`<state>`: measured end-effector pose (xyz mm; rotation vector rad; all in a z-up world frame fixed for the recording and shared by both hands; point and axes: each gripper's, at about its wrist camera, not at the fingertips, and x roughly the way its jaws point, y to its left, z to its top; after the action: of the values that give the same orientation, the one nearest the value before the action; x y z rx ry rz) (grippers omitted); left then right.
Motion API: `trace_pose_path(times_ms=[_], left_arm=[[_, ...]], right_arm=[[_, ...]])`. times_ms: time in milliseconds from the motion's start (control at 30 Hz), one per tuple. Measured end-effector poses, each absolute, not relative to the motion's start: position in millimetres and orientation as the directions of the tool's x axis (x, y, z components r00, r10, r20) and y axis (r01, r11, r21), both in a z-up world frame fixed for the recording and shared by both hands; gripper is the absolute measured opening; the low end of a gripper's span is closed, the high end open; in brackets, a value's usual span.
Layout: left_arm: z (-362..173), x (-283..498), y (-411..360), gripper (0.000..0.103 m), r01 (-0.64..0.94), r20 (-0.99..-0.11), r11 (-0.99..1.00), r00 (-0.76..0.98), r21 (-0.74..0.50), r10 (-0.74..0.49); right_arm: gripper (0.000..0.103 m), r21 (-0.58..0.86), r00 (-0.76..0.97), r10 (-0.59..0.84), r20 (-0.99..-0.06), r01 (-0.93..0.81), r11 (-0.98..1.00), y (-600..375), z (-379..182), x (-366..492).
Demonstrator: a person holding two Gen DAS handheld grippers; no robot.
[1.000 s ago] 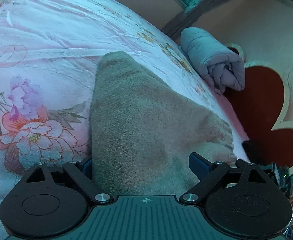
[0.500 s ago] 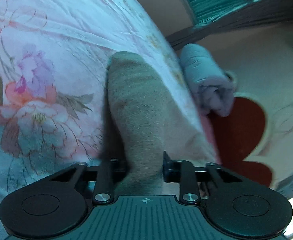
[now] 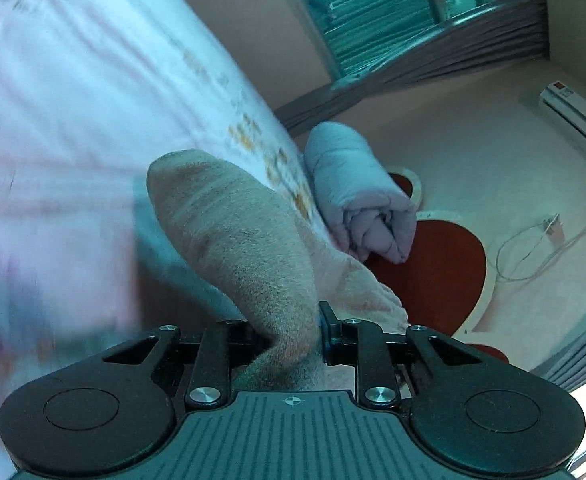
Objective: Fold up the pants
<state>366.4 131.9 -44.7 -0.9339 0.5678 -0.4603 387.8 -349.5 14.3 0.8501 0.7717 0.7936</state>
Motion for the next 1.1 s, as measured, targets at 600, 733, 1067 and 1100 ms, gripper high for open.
trace_pose_path(times_ms=[600,733,1067,1100], left_arm=[[-121.2,481.9,185.4,0.039,0.054,-0.235,0.474,0.816,-0.879,-0.529],[-97.1,457.3,201.9,0.087,0.043,-0.227,0.519,0.866,-0.854,-0.445],[-50.8,411.0,158.6,0.092,0.155,-0.108,0.461,0.862,-0.874,-0.495],[-56.4,415.0,152.4,0.092,0.131,-0.133,0.461,0.857,-0.878,-0.497]], right_arm=[[0.049,0.862,0.498,0.817,-0.291,-0.233,0.45,-301.4,-70.9,529.1],[0.072,0.858,0.557,0.776,-0.298,-0.2,0.473,-319.1,-53.5,512.2],[0.075,0.839,0.611,0.776,-0.158,-0.332,0.432,-317.2,6.2,480.9],[0.075,0.841,0.595,0.789,-0.157,-0.338,0.422,-307.7,6.3,484.3]])
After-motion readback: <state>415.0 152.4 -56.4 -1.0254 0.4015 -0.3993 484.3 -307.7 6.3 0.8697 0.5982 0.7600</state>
